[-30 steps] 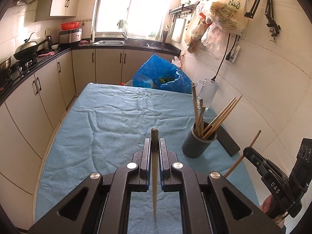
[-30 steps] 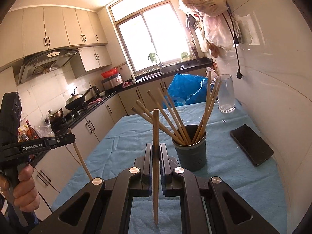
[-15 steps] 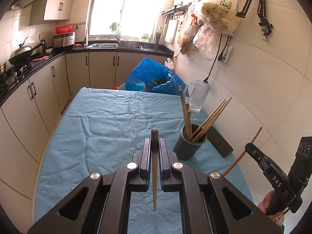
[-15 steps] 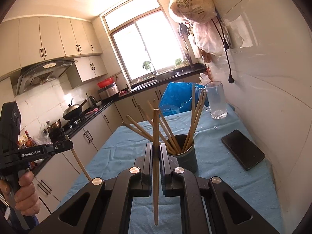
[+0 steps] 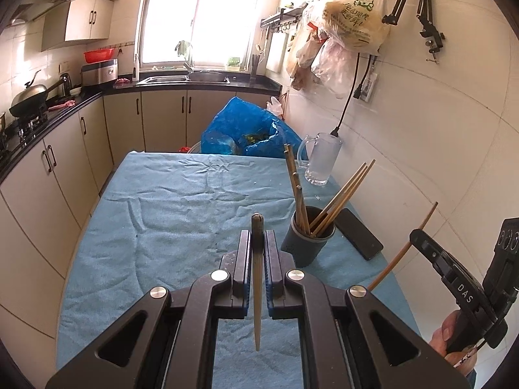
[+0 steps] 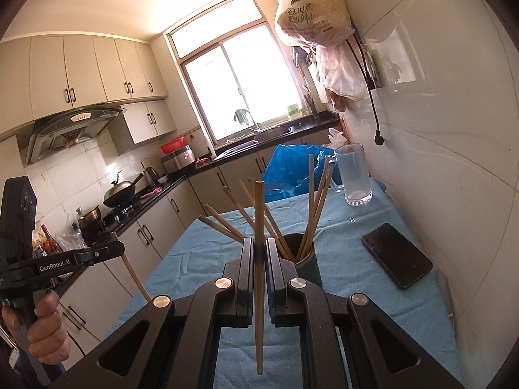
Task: Organize utensils
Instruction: 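Lift the wooden chopstick upright with the left tool, then carry the chopstick over the grey holder with the left tool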
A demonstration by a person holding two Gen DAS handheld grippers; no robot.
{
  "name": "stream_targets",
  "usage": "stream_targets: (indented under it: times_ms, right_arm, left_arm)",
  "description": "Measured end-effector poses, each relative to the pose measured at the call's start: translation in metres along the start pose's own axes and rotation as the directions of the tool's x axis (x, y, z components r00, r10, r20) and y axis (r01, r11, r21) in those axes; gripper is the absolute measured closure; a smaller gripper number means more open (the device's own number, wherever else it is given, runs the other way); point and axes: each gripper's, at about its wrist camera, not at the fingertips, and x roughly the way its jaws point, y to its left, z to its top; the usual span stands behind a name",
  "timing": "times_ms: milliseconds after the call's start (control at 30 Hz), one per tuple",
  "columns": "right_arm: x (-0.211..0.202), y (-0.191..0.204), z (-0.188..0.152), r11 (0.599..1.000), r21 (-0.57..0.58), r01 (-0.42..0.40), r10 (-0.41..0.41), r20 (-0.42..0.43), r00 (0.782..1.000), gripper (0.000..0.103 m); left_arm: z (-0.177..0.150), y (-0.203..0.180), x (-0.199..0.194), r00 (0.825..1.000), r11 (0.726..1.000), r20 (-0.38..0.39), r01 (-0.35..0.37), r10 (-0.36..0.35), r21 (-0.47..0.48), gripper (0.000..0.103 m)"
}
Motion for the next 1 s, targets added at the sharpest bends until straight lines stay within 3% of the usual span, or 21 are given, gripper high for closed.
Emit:
stream_targets:
  times_ms: [1000]
  right_arm:
    - [-0.021,-0.01,0.015,1.0,0.018,0.002,-0.003,0.058,0.998,0.096]
  left_arm:
    - [0.022,-0.042,0.001,0.999,0.997,0.002,0.039,-0.039,0.066,0.096]
